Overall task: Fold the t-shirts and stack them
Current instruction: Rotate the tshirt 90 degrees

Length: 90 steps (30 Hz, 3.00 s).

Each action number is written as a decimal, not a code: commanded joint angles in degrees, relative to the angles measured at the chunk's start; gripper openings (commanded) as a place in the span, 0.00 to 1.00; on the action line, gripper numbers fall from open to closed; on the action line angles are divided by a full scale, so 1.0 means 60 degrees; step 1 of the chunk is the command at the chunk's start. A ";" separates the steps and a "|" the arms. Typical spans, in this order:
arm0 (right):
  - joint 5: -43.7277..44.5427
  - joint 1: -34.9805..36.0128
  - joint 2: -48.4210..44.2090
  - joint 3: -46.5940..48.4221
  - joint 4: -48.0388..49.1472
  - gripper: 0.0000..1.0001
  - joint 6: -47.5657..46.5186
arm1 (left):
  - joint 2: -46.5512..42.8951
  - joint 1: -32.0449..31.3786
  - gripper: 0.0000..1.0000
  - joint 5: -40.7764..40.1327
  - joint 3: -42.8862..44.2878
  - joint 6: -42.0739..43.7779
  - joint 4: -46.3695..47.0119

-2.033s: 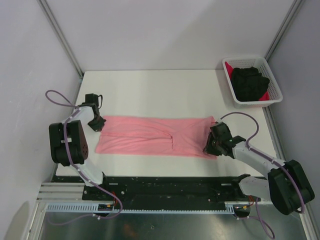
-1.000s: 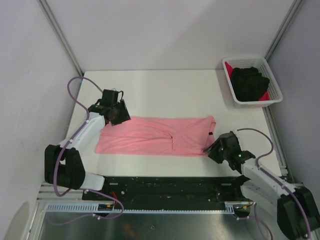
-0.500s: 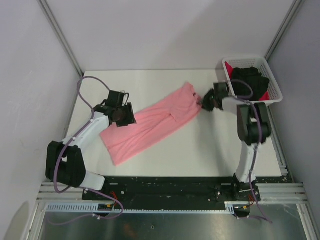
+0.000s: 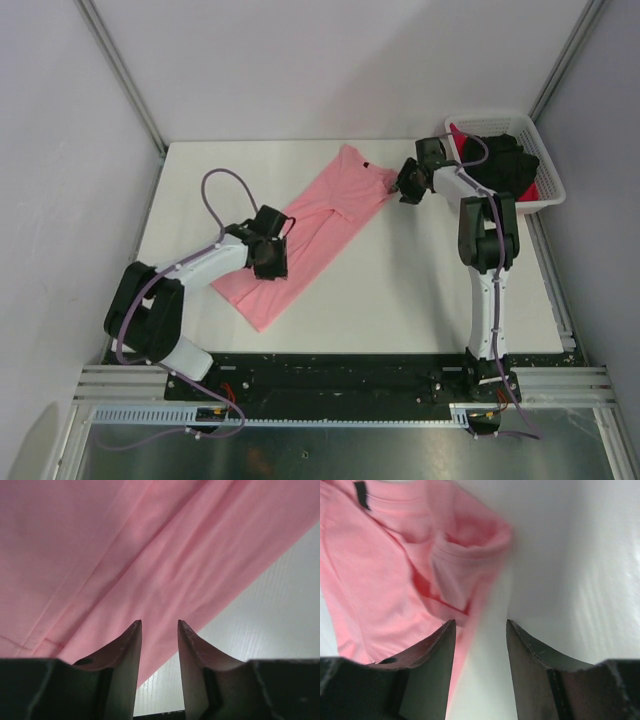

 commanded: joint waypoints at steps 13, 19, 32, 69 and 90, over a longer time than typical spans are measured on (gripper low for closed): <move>0.0215 -0.0505 -0.2218 -0.2358 -0.0196 0.50 -0.0437 | 0.1697 -0.1698 0.33 -0.1243 -0.0400 -0.1637 0.0450; 0.0302 -0.0757 -0.3135 -0.3259 -0.0185 0.50 -0.0370 | 0.2941 -0.3390 0.33 -0.0280 0.1196 -0.2408 0.0456; 0.0209 -0.0711 -0.6564 -0.7150 -0.0039 0.49 -0.0633 | 0.4604 -0.5165 0.33 0.1084 0.4094 -0.2866 0.0470; 0.0225 -0.0215 -0.0576 -0.1582 0.2023 0.50 0.0109 | 0.2814 -0.5165 0.33 0.0841 0.1117 -0.2357 0.1155; 0.1304 -0.0103 0.2792 0.4269 -0.0605 0.00 -0.0344 | 0.4001 -0.4769 0.33 0.1220 0.2715 -0.1921 0.1138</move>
